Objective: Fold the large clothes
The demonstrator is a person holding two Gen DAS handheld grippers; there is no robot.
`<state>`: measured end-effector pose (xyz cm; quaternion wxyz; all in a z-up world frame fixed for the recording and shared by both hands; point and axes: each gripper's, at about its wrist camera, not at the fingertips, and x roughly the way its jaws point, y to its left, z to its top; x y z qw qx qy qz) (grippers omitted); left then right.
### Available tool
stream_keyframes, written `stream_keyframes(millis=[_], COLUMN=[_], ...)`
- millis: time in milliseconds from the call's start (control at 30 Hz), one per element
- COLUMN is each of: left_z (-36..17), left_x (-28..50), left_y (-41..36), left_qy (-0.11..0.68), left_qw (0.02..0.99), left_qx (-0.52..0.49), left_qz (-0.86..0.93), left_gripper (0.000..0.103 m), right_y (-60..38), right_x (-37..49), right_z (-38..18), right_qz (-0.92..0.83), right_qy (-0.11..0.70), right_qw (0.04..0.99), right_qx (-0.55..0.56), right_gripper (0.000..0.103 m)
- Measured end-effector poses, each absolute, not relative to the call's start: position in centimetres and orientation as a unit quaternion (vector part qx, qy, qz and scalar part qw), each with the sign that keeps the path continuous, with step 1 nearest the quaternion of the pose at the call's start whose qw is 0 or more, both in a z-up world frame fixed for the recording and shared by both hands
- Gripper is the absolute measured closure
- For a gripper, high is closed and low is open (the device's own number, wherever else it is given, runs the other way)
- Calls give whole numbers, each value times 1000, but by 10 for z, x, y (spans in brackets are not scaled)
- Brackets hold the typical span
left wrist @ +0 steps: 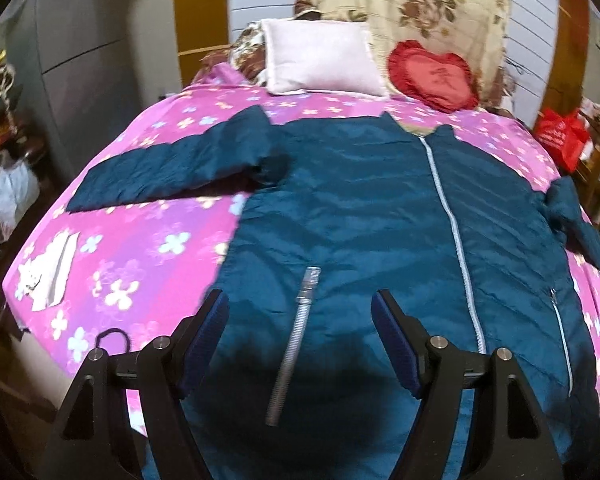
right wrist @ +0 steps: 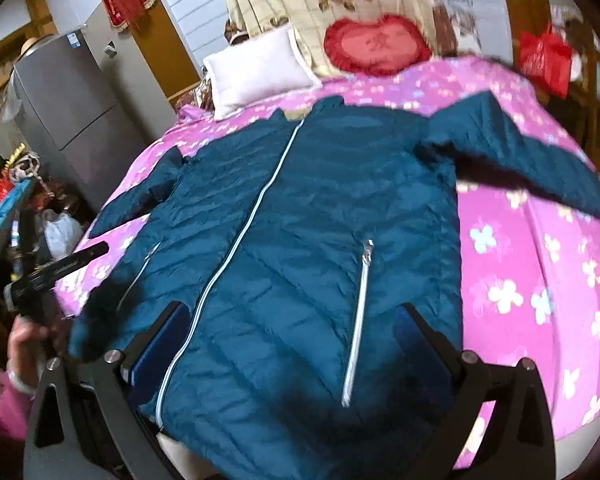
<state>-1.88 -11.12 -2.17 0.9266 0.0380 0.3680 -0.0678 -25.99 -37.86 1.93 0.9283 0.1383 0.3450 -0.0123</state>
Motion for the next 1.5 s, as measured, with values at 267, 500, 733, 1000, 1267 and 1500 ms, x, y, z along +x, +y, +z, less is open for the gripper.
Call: stream_keyframes(millis=[267, 500, 733, 1000, 1267, 1500], left_z=[10, 16, 25, 22, 18, 14], left_x=[-71, -97, -100, -99, -102, -103], left_y=[-142, -174, -174, -174, -178, -181], left_qy=[367, 391, 394, 399, 400, 403], left_qw=[923, 913, 912, 910, 909, 907], left_qx=[48, 32, 33, 39, 44, 45], left_qz=[-107, -112, -105, -105, -110, -111], left_gripper=[56, 56, 56, 56, 56, 56], right_y=[-349, -336, -326, -323, -326, -325], right_x=[-228, -208, -196, -185, -182, -179], right_z=[6, 2, 2, -4, -8, -10], right_qz=[-81, -109, -129, -126, -128, -129], right_qy=[341, 342, 333, 345, 349, 353], right_qw=[930, 929, 932, 927, 923, 922], right_qx=[111, 85, 65, 80, 95, 92], right_gripper=[0, 0, 0, 0, 0, 0])
